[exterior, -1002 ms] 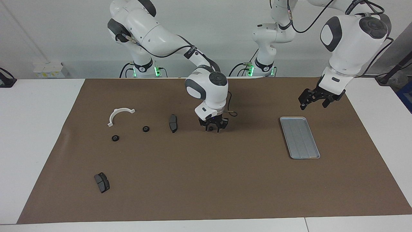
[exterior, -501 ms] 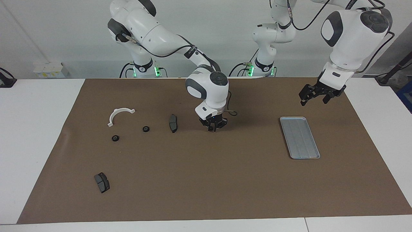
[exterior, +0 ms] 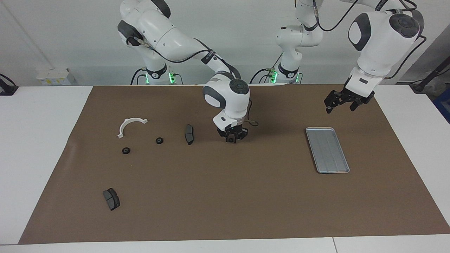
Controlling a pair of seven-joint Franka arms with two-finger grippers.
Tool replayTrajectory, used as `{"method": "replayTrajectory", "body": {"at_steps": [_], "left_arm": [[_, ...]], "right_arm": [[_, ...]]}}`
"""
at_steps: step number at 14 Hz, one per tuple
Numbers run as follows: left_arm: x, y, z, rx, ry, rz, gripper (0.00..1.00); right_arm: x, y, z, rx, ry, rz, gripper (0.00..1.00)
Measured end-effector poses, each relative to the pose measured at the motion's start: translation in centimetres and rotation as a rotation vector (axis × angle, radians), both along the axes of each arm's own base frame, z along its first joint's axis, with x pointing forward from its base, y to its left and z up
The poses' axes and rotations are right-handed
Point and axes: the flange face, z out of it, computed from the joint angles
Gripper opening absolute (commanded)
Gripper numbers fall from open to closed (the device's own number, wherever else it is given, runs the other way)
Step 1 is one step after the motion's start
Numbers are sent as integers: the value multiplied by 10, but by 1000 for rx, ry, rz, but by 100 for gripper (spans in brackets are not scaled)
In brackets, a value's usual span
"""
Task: Place bearing gear from tray to pile
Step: 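Lift the third gear with the right gripper and carry it toward the pile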
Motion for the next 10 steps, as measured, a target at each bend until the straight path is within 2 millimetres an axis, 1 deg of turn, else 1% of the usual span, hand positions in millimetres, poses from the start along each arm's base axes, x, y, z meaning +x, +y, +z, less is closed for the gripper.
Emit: {"method": "replayTrajectory", "body": {"at_steps": [1, 2, 4, 6, 8, 10], "left_arm": [[0, 0, -3, 0, -1, 0, 100], [0, 0, -7, 0, 0, 0, 100], [-1, 0, -9, 0, -3, 0, 100], [-2, 0, -7, -1, -7, 0, 100], [-3, 0, -6, -1, -8, 0, 100], [-4, 0, -8, 0, -6, -1, 100]], "right_arm": [[-2, 0, -2, -2, 3, 3, 3], [-3, 0, -2, 0, 2, 4, 0], [-2, 0, 1, 3, -4, 3, 0], [7, -9, 15, 7, -28, -15, 0], [21, -28, 35, 5, -60, -32, 0], [40, -57, 50, -10, -85, -40, 0]]}}
